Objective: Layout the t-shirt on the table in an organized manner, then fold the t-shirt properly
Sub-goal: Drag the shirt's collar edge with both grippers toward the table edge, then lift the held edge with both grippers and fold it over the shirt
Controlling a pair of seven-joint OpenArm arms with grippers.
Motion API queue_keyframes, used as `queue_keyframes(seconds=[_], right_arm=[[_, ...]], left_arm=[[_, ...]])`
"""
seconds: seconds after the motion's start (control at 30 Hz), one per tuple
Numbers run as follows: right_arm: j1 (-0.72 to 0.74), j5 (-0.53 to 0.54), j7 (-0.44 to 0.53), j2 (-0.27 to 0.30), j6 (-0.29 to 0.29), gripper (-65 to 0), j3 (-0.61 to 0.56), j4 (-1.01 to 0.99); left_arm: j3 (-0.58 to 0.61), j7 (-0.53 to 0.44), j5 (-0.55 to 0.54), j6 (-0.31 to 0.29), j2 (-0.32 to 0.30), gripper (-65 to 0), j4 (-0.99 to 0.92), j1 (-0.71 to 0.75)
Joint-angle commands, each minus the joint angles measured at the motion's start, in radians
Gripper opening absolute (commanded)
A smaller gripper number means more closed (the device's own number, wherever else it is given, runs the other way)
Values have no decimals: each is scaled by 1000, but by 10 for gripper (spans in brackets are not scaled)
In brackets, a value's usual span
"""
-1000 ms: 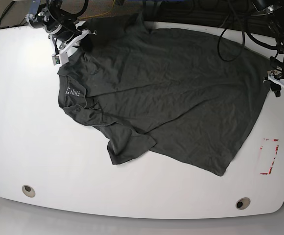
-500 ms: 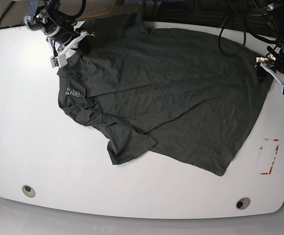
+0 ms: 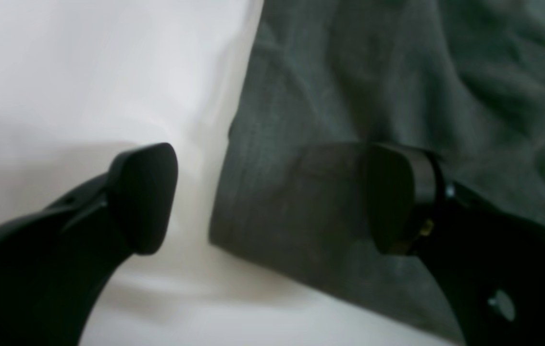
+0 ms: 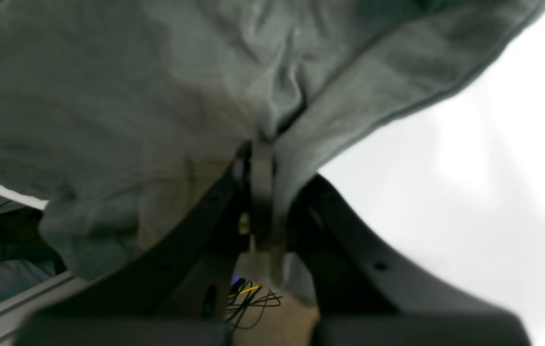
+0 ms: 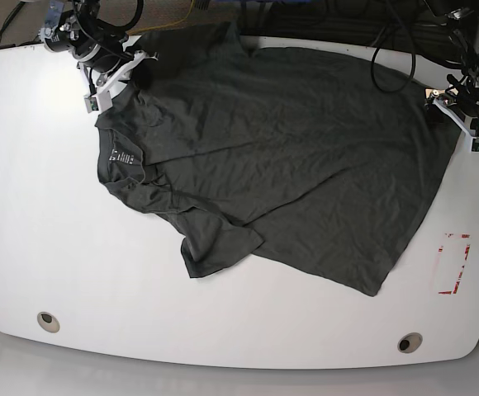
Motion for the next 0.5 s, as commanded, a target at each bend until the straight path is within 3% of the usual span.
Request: queue_keyframes(seconds=[0.0, 0.47], right_arm=[[-2, 10, 14, 8, 8, -650, 5, 16], [15, 10, 14, 11, 8, -650, 10, 16]], left_arm=[[24, -5, 11, -1, -23, -92, -17, -2], [118, -85, 12, -1, -48, -583, -149, 1]])
